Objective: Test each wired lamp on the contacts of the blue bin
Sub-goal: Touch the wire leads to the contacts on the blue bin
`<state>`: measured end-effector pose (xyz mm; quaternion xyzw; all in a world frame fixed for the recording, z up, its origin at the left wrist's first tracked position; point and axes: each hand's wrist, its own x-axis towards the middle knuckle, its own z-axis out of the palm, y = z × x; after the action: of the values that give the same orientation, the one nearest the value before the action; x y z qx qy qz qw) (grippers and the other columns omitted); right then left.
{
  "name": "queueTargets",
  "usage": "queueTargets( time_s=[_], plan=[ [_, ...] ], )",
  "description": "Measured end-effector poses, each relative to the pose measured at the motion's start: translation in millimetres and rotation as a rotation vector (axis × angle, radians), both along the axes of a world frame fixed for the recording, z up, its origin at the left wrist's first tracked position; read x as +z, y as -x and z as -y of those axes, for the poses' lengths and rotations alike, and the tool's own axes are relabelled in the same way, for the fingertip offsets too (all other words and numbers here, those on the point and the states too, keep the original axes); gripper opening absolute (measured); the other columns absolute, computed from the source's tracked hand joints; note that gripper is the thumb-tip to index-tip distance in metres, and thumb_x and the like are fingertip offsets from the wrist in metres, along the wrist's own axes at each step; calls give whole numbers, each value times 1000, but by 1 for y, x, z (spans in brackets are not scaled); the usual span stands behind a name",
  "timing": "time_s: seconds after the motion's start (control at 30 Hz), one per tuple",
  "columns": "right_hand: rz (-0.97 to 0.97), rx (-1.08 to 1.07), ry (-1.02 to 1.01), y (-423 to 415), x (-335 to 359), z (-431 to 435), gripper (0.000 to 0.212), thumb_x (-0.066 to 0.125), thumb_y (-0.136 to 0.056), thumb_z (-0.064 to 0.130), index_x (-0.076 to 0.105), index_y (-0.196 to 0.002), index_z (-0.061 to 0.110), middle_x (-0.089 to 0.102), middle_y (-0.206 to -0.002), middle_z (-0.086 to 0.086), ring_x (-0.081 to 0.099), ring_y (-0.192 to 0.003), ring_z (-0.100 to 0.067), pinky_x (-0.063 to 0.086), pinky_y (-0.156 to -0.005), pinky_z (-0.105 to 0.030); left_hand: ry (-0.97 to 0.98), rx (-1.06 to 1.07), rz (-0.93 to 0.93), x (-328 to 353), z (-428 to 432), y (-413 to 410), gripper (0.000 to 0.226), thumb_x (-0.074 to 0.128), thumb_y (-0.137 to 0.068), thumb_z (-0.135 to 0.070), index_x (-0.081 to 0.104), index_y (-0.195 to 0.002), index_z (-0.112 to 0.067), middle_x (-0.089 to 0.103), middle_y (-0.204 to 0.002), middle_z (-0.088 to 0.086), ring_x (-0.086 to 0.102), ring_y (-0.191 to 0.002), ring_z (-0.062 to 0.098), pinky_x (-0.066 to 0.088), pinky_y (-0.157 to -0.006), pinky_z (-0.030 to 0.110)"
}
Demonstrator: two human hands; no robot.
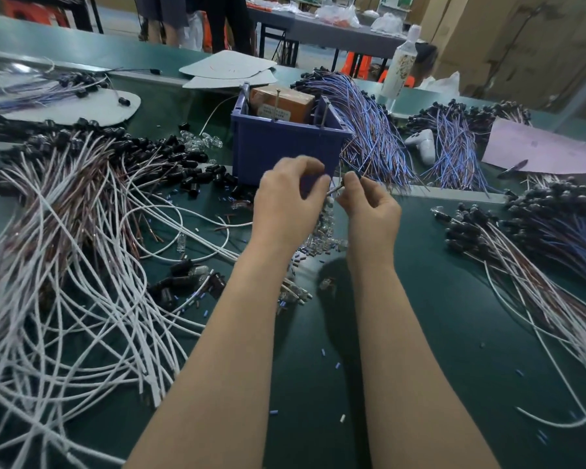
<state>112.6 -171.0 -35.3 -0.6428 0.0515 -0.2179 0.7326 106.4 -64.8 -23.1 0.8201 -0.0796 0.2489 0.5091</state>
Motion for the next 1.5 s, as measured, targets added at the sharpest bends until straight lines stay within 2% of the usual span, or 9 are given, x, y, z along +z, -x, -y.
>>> queueTargets(
  time_s=[0.13,0.23,0.33,0.43,0.67,0.8,1.1,1.33,1.5],
  plan=[
    [-15,56,-113,-1,-1,0,12,65,-89,15,63,-79,8,61,-66,4,58,-63,-7,52,-70,-23,-2,-178,-178,-14,5,1,13,62,-91,-18,67,-100,-12,67,-86,-3,64,-78,10,54,-81,28],
    [-50,138,-223,-2,-2,1,20,63,-90,15,62,-71,9,61,-57,5,57,-58,-8,51,-66,-22,40,-174,-184,-17,5,-2,8,57,-93,-16,65,-93,-16,66,-75,-8,61,-68,5,52,-74,26],
    [-59,252,-281,0,-2,2,23,60,-92,16,65,-71,7,63,-57,3,58,-54,-7,51,-57,-18,83,-171,-235,-17,3,-5,8,53,-96,-17,59,-91,-17,65,-78,-4,60,-73,12,52,-79,33],
    [-44,281,-203,0,-2,2,17,60,-91,12,66,-76,5,62,-63,0,58,-57,-9,50,-57,-19,102,-207,-282,-19,3,-5,7,52,-96,-16,58,-93,-16,66,-84,-1,64,-84,17,53,-87,41],
    [-25,229,-31,1,-13,-14,15,62,-91,14,68,-88,0,67,-79,-9,63,-78,-20,54,-73,-27,254,-156,-280,-25,1,-8,8,53,-95,-15,61,-92,-14,69,-87,3,67,-88,20,53,-88,45],
    [-33,202,25,0,-16,-16,20,63,-90,14,68,-93,-5,69,-86,-15,64,-82,-21,54,-77,-29,323,-149,-293,-29,1,-9,9,54,-95,-14,62,-91,-15,69,-85,0,67,-86,18,54,-88,42],
    [-17,140,101,-1,-14,-13,19,65,-89,14,68,-96,-3,67,-85,-11,62,-75,-12,50,-67,-18,406,-164,-328,-27,4,-9,8,55,-95,-13,63,-93,-14,69,-88,3,66,-85,15,55,-80,27],
    [-12,139,82,1,-12,-12,17,66,-89,13,69,-94,-2,67,-82,-8,62,-76,-13,51,-69,-23,425,-210,-310,-25,2,-7,14,54,-95,-11,63,-86,-17,68,-82,0,63,-76,8,53,-71,19],
    [-9,122,108,1,-11,-12,21,65,-89,15,68,-94,-5,66,-90,-20,61,-78,-16,52,-71,-26,420,-205,-307,-24,1,-7,16,57,-94,-12,65,-81,-17,70,-78,1,66,-76,12,56,-76,25]
  ],
)
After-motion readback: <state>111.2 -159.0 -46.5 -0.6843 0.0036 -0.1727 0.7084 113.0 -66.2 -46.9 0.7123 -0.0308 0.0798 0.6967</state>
